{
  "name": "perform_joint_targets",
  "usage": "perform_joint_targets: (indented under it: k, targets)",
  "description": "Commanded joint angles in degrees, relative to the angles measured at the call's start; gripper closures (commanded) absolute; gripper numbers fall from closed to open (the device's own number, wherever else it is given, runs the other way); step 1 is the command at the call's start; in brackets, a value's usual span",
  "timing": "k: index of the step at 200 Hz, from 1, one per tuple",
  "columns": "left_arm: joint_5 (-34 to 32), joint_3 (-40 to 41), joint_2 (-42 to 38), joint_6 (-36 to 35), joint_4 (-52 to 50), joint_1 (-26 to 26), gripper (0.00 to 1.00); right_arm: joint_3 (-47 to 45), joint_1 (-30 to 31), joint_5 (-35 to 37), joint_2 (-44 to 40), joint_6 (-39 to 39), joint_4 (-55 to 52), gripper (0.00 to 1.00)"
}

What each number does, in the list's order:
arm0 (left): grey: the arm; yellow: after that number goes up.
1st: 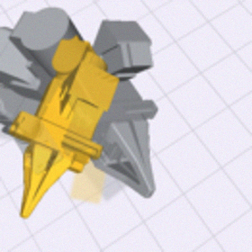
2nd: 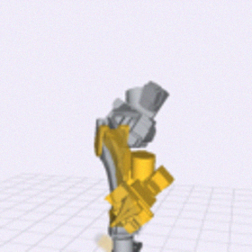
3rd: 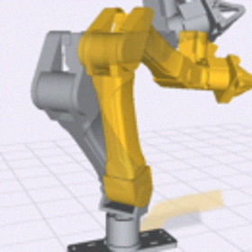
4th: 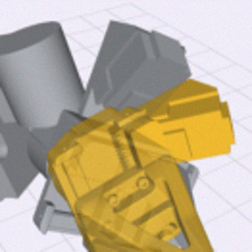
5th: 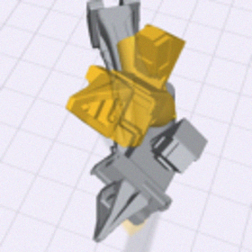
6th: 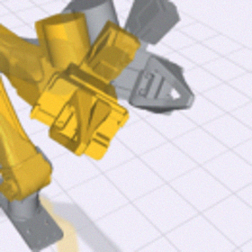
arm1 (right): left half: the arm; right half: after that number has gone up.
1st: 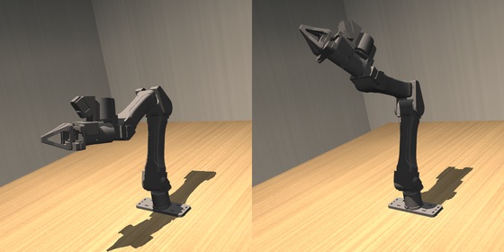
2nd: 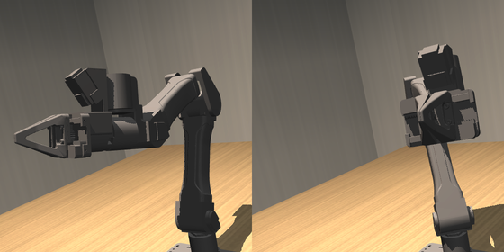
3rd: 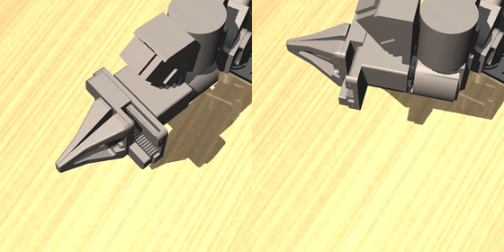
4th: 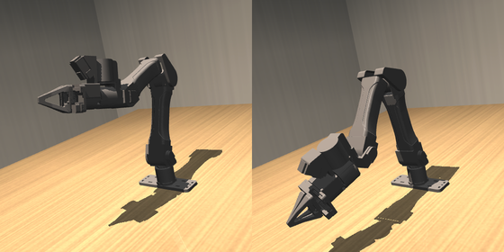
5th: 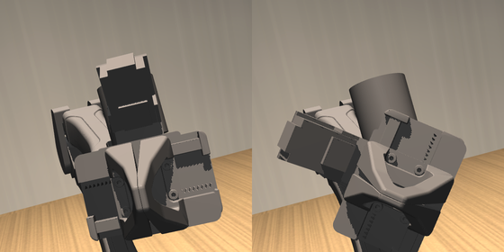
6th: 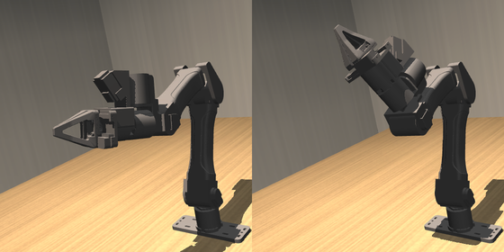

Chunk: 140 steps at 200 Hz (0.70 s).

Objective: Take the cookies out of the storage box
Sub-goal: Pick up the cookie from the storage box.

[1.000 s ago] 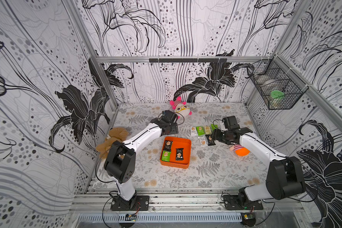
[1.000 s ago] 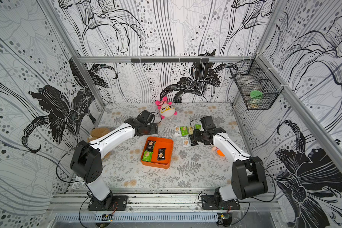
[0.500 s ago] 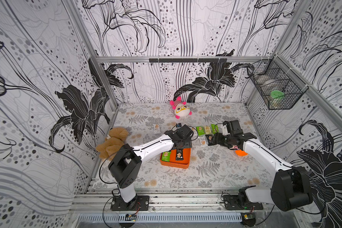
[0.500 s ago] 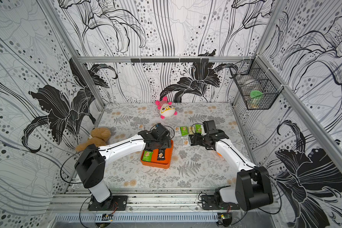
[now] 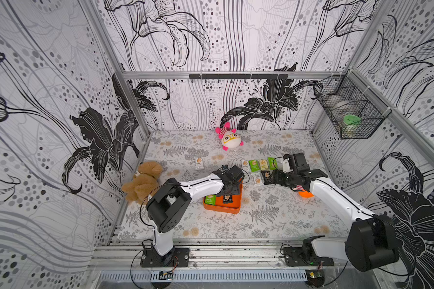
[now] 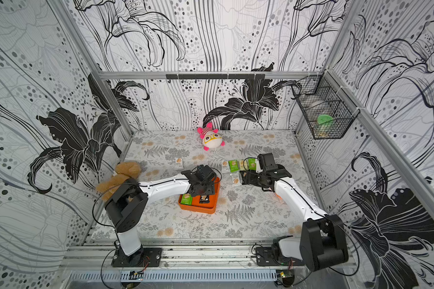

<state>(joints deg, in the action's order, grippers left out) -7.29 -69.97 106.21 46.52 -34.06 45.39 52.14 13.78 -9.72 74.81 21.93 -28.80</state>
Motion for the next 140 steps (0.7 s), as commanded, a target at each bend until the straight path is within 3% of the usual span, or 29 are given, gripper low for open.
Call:
perform_joint_targets:
  k: [1, 71, 108, 140]
  targets:
    - [-0.3, -0.1, 1.7, -0.1, 1.3, 0.5, 0.26, -0.6, -0.2, 0.9, -0.5, -1.1, -1.9, 0.3]
    - [0.4, 1.8, 3.3, 0.2, 2.9, 0.7, 0.3, -0.6, -0.3, 1.7, -1.0, -1.5, -3.1, 0.3]
    - [0.2, 1.4, 4.2, 0.1, 2.9, 1.3, 0.43, -0.4, -0.2, 2.1, -0.9, -1.8, -3.4, 0.3]
    - [-0.2, 1.1, 4.7, 0.2, 2.4, 1.7, 0.46, -0.1, -0.3, 2.2, -0.7, -1.9, -3.3, 0.3]
